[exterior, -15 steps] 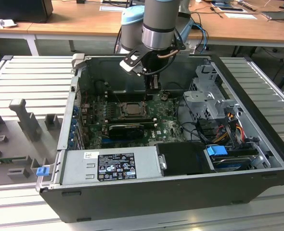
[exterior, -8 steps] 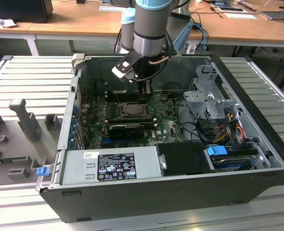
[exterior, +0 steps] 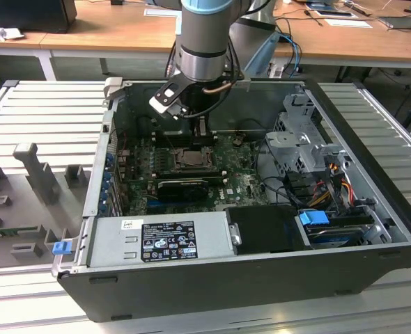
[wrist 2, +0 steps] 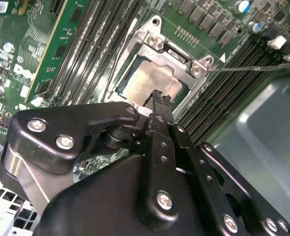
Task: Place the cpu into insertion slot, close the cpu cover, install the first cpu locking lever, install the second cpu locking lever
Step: 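Close the cpu cover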
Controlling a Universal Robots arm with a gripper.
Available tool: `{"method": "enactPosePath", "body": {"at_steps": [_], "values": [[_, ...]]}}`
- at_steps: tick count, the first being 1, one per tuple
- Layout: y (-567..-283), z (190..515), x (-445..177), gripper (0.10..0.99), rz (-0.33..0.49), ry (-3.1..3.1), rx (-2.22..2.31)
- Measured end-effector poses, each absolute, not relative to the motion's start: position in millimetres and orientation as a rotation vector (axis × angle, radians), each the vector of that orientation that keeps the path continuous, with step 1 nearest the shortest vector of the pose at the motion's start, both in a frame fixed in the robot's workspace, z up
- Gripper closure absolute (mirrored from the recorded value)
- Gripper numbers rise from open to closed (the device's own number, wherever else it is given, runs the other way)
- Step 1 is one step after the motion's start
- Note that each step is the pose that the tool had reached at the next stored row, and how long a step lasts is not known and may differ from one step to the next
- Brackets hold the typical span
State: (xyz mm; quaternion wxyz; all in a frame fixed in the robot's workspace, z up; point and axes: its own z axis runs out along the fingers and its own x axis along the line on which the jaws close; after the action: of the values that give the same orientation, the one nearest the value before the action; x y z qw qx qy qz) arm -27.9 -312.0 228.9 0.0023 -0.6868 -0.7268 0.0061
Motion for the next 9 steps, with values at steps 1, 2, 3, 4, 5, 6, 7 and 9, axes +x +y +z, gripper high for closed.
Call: {"method": "enactPosePath", "body": {"at_steps": [1, 2, 3, 4, 5, 6, 7, 9], "values": [[-312.0, 228.9, -30.9, 0.980, 0.019, -2.280, -2.155], [-312.0, 228.9, -32.2, 0.980, 0.019, -2.280, -2.155], [-312.0, 228.9, -33.6, 0.980, 0.019, -2.280, -2.155], [-312.0, 228.9, -35.1, 0.980, 0.019, -2.280, -2.155], [-312.0, 228.9, -36.2, 0.980, 0.019, -2.280, -2.155], [-312.0, 228.9, -37.4, 0.980, 0.019, -2.280, -2.155], [-312.0, 228.9, -38.3, 0.980, 0.019, -2.280, -2.155], [-312.0, 228.9, -39.2, 0.980, 0.019, -2.280, -2.155]]}}
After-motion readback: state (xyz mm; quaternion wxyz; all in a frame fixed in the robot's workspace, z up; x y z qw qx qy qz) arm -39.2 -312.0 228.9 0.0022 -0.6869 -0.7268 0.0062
